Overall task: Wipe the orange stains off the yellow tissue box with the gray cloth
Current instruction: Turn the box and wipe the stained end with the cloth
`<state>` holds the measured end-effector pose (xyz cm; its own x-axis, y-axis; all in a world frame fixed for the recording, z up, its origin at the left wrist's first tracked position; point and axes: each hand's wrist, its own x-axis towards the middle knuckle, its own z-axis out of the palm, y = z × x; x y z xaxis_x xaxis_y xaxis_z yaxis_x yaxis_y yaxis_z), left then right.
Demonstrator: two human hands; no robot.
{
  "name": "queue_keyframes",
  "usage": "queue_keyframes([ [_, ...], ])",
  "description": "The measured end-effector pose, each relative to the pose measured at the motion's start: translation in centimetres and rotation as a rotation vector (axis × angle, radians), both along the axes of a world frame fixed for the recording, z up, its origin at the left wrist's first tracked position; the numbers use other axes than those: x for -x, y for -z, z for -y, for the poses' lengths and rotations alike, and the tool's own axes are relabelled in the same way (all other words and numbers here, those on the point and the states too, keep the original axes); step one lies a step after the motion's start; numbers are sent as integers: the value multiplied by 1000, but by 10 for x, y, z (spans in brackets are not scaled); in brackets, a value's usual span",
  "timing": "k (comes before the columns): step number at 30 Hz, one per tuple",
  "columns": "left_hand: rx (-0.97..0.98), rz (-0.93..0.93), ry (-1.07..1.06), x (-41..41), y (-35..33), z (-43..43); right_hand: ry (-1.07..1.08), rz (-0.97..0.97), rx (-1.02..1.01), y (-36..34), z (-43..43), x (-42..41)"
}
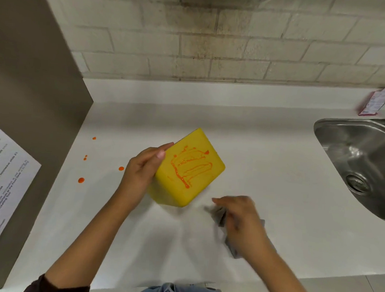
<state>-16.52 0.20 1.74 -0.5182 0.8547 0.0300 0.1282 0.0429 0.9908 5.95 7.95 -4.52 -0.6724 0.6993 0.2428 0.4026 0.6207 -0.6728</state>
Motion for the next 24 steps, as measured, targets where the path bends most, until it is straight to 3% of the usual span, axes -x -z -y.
queue_keyframes([
  [2,-7,0,16,2,3,0,23,294,-118,-1,-27,-18],
  [5,-20,-1,49,3,7,-1,-137,715,-92,8,-53,-46],
  [10,-24,6,70,5,10,-2,-321,832,-79,28,-57,-48],
  [14,-31,-3,81,9,10,-2,-244,725,-71,41,-48,-42],
  [17,-32,0,86,11,12,-2,-126,539,64,44,-39,-39],
  [21,-32,4,104,13,13,-1,190,169,374,31,-31,-36],
  [24,-31,4,120,14,12,-1,225,-178,620,2,-31,-30],
])
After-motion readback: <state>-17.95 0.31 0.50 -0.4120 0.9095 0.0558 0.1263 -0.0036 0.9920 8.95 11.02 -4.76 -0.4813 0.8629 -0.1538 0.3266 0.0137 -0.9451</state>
